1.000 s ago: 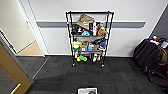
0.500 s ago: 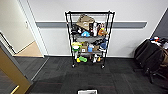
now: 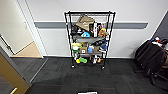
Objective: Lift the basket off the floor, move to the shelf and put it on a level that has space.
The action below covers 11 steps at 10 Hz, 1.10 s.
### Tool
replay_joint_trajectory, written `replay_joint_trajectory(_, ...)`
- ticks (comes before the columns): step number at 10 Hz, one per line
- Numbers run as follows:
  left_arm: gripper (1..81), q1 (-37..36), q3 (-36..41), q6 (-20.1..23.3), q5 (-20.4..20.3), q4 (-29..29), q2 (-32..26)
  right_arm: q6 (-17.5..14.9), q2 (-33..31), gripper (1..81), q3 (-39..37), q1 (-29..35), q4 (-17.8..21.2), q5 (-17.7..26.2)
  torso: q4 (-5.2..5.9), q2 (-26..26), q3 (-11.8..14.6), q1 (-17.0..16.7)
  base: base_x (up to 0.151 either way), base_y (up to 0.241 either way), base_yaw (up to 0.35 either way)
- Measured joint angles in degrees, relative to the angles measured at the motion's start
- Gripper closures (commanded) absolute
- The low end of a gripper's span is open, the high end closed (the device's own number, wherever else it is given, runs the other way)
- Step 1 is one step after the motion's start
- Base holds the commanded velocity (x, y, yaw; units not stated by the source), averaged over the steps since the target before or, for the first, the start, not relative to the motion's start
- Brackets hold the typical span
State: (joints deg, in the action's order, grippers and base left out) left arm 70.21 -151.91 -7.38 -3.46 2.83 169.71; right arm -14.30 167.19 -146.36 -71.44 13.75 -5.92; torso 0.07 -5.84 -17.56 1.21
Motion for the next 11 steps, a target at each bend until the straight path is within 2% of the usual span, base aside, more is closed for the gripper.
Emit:
replay_joint_trajectory(7, 1.0, 0.13, 0.0, 0.0, -0.04, -0.02, 0.0, 0.0, 0.0, 1.0, -0.02, -0.12, 0.05, 0.02, 0.0, 0.0, 0.0, 0.0, 0.072, 0.0, 0.0)
replay_joint_trajectory(11, 1.0, 0.18, 0.0, 0.0, -0.22, -0.05, 0.09, -0.02, 0.0, 1.0, -0.02, -0.04, 0.07, 0.04, 0.0, 0.0, 0.0, 0.02, 0.0, 0.0, 0.0)
